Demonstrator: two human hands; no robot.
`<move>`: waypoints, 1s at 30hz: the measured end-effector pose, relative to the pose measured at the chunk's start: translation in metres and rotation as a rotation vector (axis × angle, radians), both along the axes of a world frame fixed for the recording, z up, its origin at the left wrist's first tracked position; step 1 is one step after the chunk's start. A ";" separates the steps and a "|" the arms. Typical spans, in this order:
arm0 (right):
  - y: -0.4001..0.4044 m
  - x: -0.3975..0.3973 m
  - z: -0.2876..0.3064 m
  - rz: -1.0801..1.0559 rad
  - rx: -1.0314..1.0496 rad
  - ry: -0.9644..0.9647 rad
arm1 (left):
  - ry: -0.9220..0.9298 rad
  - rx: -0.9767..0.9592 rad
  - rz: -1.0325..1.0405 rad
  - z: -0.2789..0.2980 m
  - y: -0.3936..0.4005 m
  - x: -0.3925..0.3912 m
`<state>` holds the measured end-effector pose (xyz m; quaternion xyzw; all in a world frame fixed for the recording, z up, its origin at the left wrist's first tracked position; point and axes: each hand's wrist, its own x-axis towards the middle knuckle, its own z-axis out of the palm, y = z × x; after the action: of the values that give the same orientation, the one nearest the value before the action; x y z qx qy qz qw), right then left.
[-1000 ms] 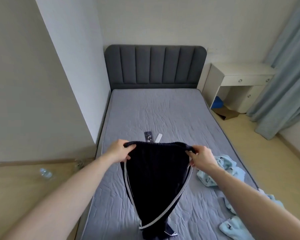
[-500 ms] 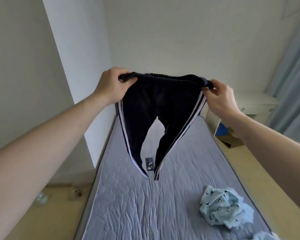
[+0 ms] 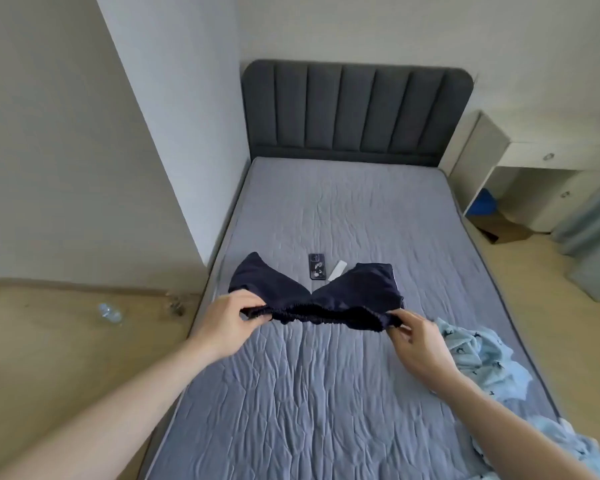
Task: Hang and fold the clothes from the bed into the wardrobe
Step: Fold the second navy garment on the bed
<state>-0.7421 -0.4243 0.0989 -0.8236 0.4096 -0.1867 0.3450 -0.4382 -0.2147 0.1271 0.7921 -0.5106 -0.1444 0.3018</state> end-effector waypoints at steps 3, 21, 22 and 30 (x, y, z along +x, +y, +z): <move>0.020 -0.014 -0.104 0.011 0.135 0.150 | 0.102 0.199 0.044 -0.105 0.025 -0.019; 0.209 -0.131 -0.492 0.294 0.464 0.844 | 0.259 0.879 0.015 -0.506 0.190 -0.146; 0.216 -0.133 -0.500 0.326 0.468 0.883 | 0.250 0.915 -0.003 -0.517 0.197 -0.154; 0.238 -0.127 -0.518 0.295 0.589 0.987 | 0.323 0.892 0.172 -0.555 0.216 -0.172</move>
<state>-0.8692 -0.1867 -0.4195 -0.7308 0.4374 0.3898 0.3502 -0.6097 0.0009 -0.4280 0.8510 -0.2782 -0.4450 0.0191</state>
